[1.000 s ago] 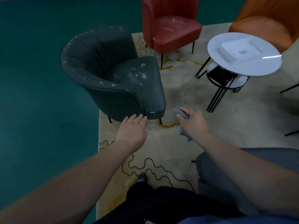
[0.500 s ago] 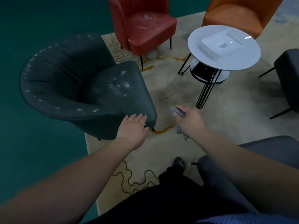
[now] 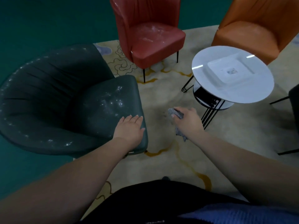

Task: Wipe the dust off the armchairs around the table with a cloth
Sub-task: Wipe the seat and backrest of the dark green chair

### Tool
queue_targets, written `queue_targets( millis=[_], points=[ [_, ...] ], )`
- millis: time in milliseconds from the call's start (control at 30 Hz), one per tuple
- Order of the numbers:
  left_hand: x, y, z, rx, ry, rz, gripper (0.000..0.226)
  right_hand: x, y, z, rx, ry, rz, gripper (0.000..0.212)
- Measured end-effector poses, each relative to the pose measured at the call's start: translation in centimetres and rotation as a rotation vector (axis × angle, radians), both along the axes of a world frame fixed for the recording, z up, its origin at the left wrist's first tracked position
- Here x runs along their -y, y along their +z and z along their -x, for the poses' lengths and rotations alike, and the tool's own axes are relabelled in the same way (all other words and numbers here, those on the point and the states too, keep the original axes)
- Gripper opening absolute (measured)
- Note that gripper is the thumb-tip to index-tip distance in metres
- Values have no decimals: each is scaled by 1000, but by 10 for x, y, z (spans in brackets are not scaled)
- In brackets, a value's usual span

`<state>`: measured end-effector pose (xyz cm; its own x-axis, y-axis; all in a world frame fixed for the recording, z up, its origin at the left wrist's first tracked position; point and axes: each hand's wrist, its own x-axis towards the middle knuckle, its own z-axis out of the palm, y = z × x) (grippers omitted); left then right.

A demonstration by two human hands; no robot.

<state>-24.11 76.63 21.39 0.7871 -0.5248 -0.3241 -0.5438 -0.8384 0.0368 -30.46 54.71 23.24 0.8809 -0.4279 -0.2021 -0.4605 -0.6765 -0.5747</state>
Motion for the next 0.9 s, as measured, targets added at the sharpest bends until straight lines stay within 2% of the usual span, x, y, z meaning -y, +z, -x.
queue_targets(
  millis=[233, 533, 767, 900],
  points=[
    [27, -1, -50, -12, 80, 9, 58, 30, -2, -76, -39, 68, 16, 40],
    [43, -11, -162, 3, 92, -24, 58, 60, 2, -186, 5, 132, 22, 37],
    [64, -13, -229, -9, 107, -42, 58, 83, -1, -260, 24, 109, 27, 41],
    [83, -16, -265, 6, 177, -20, 58, 100, -13, -312, 3, 184, 26, 42]
  ],
)
